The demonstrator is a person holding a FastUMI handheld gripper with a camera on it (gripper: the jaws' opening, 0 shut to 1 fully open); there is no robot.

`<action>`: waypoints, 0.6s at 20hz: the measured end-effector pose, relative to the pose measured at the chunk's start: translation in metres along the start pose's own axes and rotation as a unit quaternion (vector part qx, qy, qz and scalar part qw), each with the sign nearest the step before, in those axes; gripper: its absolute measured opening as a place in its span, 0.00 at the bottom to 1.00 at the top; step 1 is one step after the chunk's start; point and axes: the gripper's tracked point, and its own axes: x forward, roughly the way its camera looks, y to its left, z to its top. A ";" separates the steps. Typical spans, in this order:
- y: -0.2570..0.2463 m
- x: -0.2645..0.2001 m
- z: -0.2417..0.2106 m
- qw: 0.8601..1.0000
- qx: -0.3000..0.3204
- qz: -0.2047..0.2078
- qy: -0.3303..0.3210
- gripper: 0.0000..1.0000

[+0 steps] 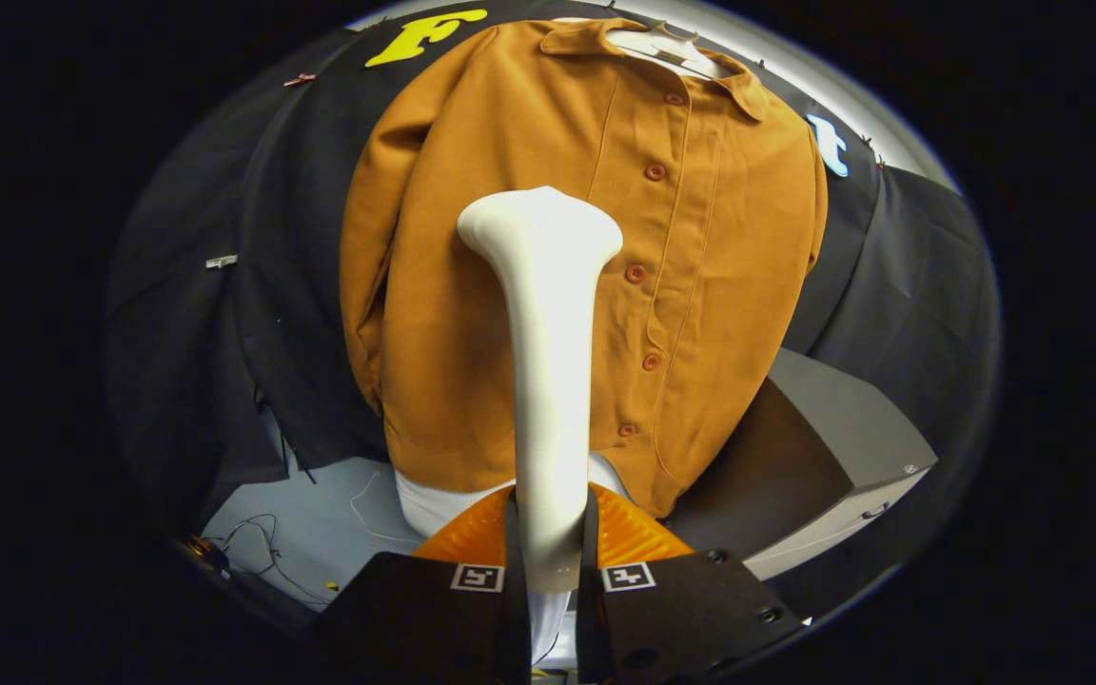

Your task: Iron the clothes twice with a garment steamer, once on the left side and once on the right side.

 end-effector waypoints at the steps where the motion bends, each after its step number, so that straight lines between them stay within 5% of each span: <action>1: -0.001 -0.001 -0.004 1.000 -0.001 0.002 0.004 0.22; 12: -0.015 -0.023 -0.042 0.999 0.009 0.022 0.039 0.22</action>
